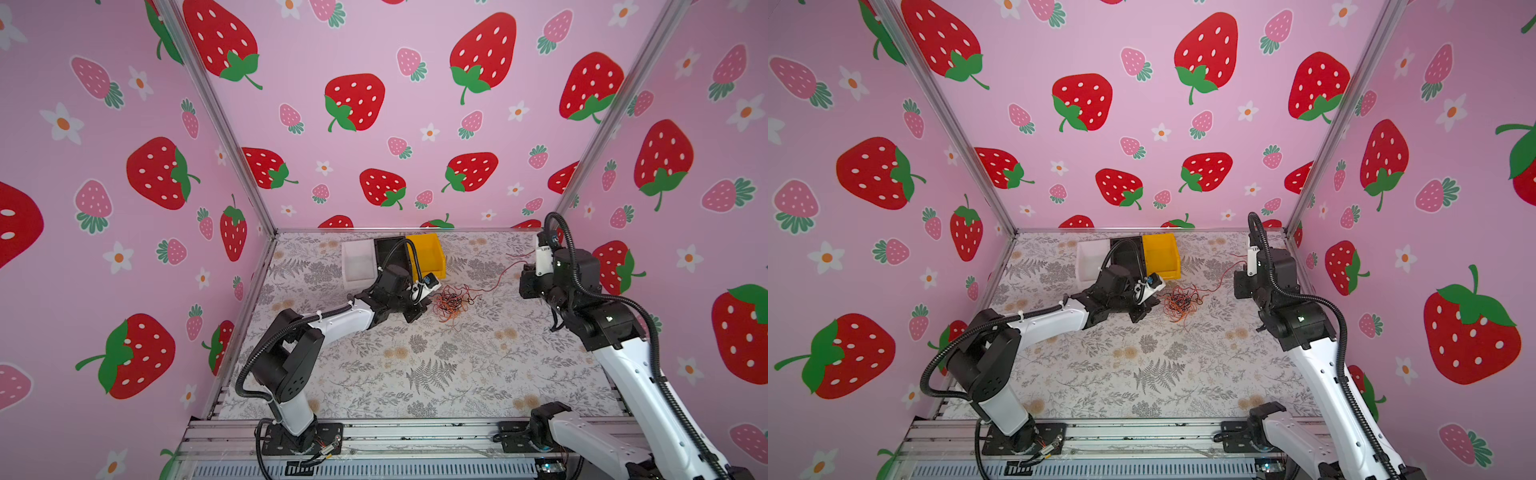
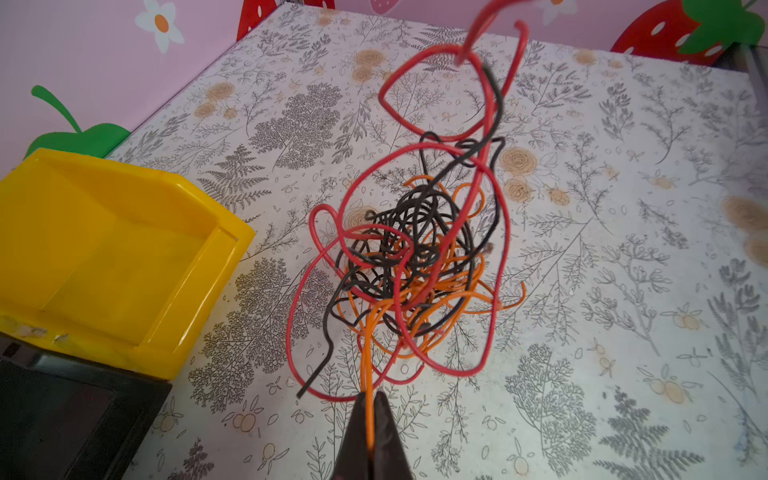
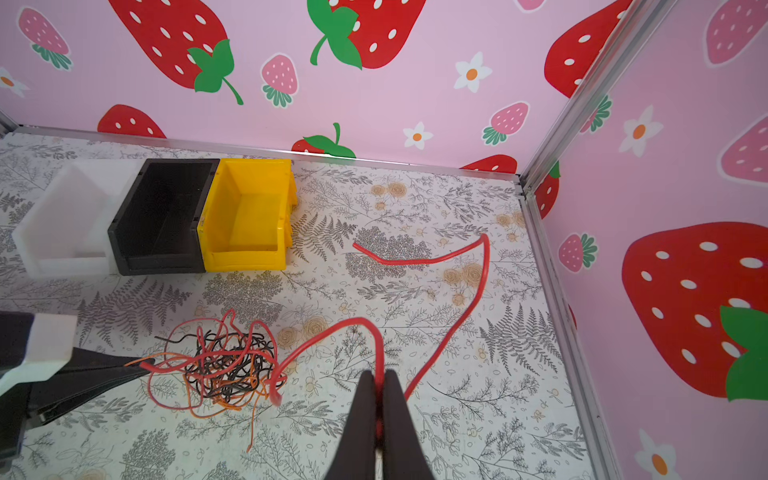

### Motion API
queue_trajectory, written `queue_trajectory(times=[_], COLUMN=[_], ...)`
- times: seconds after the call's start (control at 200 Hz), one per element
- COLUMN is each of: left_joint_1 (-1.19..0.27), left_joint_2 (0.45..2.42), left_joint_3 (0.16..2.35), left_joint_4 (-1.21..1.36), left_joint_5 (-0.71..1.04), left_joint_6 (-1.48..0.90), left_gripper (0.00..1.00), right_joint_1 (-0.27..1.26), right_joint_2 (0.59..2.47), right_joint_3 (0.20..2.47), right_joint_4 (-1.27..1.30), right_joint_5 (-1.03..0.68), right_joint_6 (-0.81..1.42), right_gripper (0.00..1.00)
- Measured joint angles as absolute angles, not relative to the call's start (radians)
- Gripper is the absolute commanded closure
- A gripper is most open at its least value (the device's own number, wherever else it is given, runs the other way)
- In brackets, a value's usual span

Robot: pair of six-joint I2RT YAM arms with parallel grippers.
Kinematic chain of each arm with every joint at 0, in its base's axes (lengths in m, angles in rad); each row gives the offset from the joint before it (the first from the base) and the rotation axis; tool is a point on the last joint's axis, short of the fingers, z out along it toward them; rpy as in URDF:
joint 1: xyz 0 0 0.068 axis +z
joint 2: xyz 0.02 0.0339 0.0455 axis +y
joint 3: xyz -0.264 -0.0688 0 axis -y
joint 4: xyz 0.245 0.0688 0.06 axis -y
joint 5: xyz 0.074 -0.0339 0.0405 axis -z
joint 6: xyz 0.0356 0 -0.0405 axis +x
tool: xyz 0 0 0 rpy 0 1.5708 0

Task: Untangle the cables
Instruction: 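Pull the red wire away from the pile with the right gripper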

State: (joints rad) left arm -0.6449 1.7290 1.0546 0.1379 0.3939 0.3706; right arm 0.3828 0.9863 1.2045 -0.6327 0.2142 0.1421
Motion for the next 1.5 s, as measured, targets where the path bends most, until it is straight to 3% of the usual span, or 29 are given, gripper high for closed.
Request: queue_trajectory(times=[0.15,0.355,0.445,0.465,0.74,0.95,1.06,1.19,1.336,1.501], left_joint_1=[-0.658,-0.730,-0.748,-0.749,-0.748,-0.747,-0.746,-0.744,-0.736,-0.712], left_joint_2=[1.723,1.742,1.784,1.795,1.921,1.963,1.976,1.982,1.985,1.976], left_joint_3=[1.056,1.110,1.167,1.177,1.204,1.225,1.242,1.258,1.259,1.249], left_joint_4=[0.139,0.155,0.167,0.171,0.251,0.300,0.330,0.348,0.364,0.394], left_joint_5=[0.430,0.442,0.449,0.453,0.382,0.291,0.260,0.241,0.213,0.201], left_joint_6=[0.371,0.365,0.347,0.344,0.252,0.195,0.167,0.150,0.120,0.097], left_gripper=[0.52,0.17,0.08,0.01,0.00,0.12,0.24,0.42,0.74,1.00], right_joint_1=[0.387,0.427,0.435,0.435,0.445,0.446,0.447,0.448,0.448,0.448], right_joint_2=[1.019,1.023,1.024,1.024,1.013,1.007,1.005,1.002,0.992,0.978], right_joint_3=[1.205,1.200,1.200,1.200,1.200,1.201,1.198,1.193,1.193,1.198], right_joint_4=[-0.640,-0.613,-0.611,-0.611,-0.609,-0.606,-0.604,-0.600,-0.600,-0.606], right_joint_5=[0.125,0.043,0.023,0.019,-0.014,-0.056,-0.064,-0.062,-0.034,0.027], right_joint_6=[0.120,0.113,0.113,0.114,0.113,0.111,0.109,0.107,0.101,0.082], right_gripper=[1.00,1.00,1.00,1.00,1.00,1.00,1.00,1.00,1.00,1.00])
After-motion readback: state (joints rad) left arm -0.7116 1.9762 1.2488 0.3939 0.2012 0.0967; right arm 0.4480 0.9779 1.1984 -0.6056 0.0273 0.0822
